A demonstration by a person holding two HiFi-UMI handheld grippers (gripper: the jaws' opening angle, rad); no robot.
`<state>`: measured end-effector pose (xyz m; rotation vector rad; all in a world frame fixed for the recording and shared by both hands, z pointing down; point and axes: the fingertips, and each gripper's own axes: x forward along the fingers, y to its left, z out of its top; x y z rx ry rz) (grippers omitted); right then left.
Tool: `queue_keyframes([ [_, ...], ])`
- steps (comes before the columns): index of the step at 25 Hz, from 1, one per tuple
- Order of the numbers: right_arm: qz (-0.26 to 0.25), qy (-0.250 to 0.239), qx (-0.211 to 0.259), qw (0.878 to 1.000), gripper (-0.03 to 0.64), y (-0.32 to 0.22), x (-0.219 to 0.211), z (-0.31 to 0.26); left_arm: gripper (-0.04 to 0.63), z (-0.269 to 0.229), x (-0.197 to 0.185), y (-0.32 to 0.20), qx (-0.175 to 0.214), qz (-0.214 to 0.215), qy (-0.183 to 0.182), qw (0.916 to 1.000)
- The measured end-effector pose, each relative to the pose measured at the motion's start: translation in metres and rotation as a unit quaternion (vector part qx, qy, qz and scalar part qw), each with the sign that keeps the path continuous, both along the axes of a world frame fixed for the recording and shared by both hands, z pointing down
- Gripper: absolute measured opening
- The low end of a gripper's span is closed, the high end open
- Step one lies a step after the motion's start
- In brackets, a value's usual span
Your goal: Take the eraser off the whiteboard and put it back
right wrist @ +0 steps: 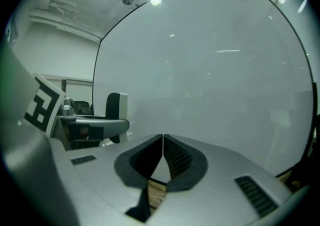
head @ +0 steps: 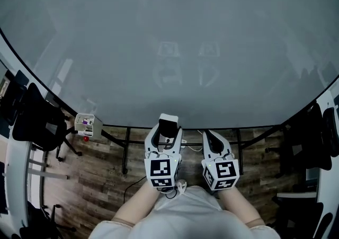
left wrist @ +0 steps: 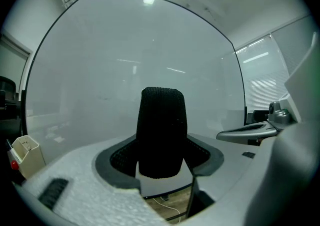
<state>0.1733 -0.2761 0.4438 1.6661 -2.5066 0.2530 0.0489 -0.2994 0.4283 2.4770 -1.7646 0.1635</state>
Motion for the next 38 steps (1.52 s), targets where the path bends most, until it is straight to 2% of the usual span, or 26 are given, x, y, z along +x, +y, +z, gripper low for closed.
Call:
queue_keyframes([
  [9,-0.001,-0.001,-0.006,1.000,0.028,-0.017,-0.004,0.004,0.268,-0.037,0.003,-0.038,0.054,-0.006,-0.013,0.9985],
  [28,0.003,-0.008,0.000,1.000,0.029,-0.030,0.005,0.002,0.268,-0.047,0.000,-0.062,0.071,-0.055,-0.029,0.9955],
  [36,0.002,-0.005,0.000,1.000,0.029,-0.025,0.007,0.001,0.270,-0.048,0.003,-0.061,0.069,-0.045,-0.028,0.9962],
  [38,0.002,-0.005,0.002,1.000,0.028,-0.023,0.006,0.000,0.288,-0.051,0.001,-0.058,0.077,-0.050,-0.024,0.9955],
])
